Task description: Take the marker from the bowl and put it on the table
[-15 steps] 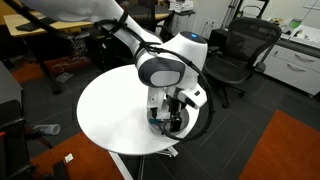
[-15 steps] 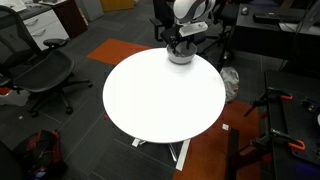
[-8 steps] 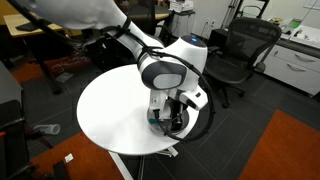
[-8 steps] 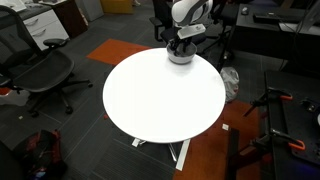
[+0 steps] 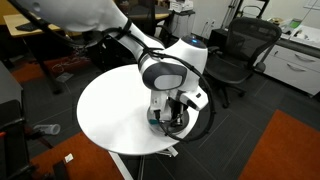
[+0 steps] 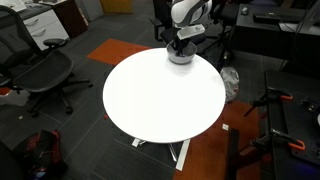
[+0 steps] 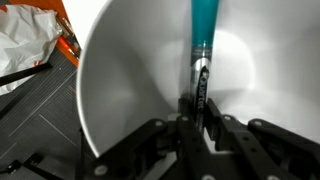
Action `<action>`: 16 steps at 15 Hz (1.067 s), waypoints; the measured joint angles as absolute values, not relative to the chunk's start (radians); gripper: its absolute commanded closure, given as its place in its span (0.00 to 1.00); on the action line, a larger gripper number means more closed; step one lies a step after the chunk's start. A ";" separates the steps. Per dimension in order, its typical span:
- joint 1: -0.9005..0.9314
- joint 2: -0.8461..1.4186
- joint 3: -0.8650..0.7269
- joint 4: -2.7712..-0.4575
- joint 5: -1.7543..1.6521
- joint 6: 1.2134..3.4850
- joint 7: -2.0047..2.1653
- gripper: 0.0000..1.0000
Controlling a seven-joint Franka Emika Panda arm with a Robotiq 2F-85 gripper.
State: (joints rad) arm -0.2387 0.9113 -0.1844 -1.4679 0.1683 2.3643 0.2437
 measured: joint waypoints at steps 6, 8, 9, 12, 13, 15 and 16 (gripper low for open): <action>-0.206 0.868 -0.191 -1.474 0.159 2.368 0.244 0.95; -0.181 0.823 -0.201 -1.504 0.141 2.386 0.245 0.95; -0.165 0.797 -0.207 -1.525 0.127 2.399 0.247 0.95; -0.122 0.709 -0.217 -1.610 0.085 2.455 0.265 0.95; -0.107 0.679 -0.217 -1.643 0.079 2.472 0.267 0.95; -0.077 0.623 -0.215 -1.707 0.077 2.487 0.267 0.95; -0.063 0.599 -0.211 -1.738 0.077 2.496 0.275 0.95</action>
